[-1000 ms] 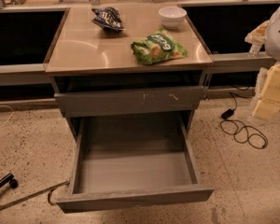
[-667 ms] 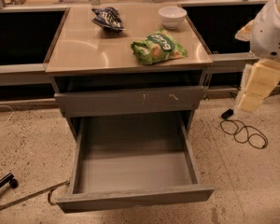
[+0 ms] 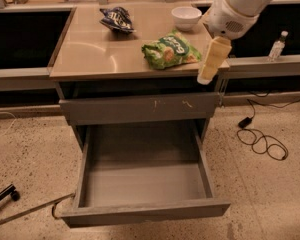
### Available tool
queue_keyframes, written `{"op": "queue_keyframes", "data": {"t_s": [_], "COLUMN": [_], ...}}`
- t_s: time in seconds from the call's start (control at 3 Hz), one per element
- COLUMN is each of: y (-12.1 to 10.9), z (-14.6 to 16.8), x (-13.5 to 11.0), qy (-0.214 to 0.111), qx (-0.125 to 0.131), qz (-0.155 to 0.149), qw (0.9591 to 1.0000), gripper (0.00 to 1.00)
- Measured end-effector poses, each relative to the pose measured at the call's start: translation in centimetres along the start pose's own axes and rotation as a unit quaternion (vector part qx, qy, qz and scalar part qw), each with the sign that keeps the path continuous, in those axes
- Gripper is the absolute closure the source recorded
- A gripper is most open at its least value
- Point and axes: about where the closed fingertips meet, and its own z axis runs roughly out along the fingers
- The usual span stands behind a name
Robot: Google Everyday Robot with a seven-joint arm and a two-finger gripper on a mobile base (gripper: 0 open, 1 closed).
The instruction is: Place green rice chip bag into middle drawer
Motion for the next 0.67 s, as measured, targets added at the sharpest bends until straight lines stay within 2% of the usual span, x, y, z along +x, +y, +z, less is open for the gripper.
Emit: {"op": "queue_keyframes", "data": {"t_s": [0.33, 0.67], "y": [-6.17, -6.23], "z": [7.36, 7.64], "x": [-3.91, -3.87], "qy": [-0.038, -0.039], "qx": [-0.022, -0.022], "qz": [-0.021, -0.020], "qw": [0.9988, 0.9988], "gripper": [0.00, 0.00]}}
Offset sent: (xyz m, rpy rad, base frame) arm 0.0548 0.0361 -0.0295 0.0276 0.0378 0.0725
